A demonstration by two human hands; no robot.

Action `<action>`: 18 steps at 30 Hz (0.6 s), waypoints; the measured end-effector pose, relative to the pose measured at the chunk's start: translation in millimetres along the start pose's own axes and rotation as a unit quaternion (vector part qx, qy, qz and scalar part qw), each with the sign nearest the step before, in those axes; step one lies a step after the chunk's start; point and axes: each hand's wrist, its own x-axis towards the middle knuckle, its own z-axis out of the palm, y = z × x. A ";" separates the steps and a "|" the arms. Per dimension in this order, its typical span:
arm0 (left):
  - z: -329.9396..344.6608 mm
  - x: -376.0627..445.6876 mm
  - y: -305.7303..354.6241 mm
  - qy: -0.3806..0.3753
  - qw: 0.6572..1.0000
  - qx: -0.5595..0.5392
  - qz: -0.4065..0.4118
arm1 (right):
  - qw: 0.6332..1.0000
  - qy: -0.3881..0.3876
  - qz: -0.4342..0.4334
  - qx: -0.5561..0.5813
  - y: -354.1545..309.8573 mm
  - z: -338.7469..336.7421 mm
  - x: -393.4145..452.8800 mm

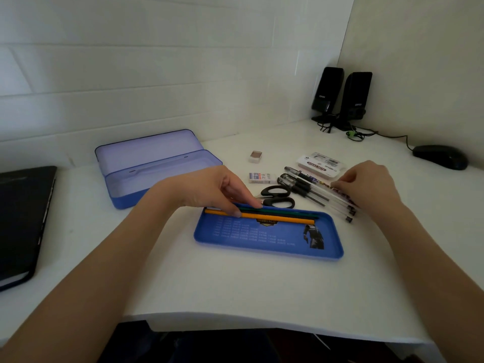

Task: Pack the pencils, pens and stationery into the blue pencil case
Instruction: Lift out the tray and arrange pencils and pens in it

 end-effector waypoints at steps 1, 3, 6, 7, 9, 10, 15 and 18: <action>-0.6 0.3 -1.2 0.011 1.000 0.006 -0.001 | 1.000 -0.005 -0.003 0.009 -0.6 -1.5 -0.9; -0.9 2.6 -3.3 0.030 0.999 0.013 -0.002 | 0.999 -0.024 -0.012 0.025 -2.2 -2.9 -2.9; -0.6 5.2 -4.9 0.052 0.998 0.017 -0.004 | 0.999 -0.028 -0.029 0.013 -4.2 -0.4 -4.0; -0.7 5.5 -5.0 0.055 0.998 0.021 -0.004 | 0.999 -0.024 -0.032 0.006 -4.8 0.3 -4.1; -1.0 6.0 -5.5 0.056 0.998 0.023 -0.007 | 0.999 -0.018 -0.028 -0.010 -5.8 1.0 -4.5; -1.3 6.3 -6.0 0.057 0.998 0.020 -0.009 | 0.999 -0.016 -0.025 -0.020 -6.3 1.4 -4.7; -2.9 7.2 -7.5 0.057 0.998 0.004 -0.010 | 0.996 0.039 -0.058 -0.049 -13.8 1.2 -10.0; -3.8 6.7 -9.1 0.051 0.999 -0.019 -0.009 | 0.985 0.037 -0.152 0.073 -28.9 -7.1 -21.0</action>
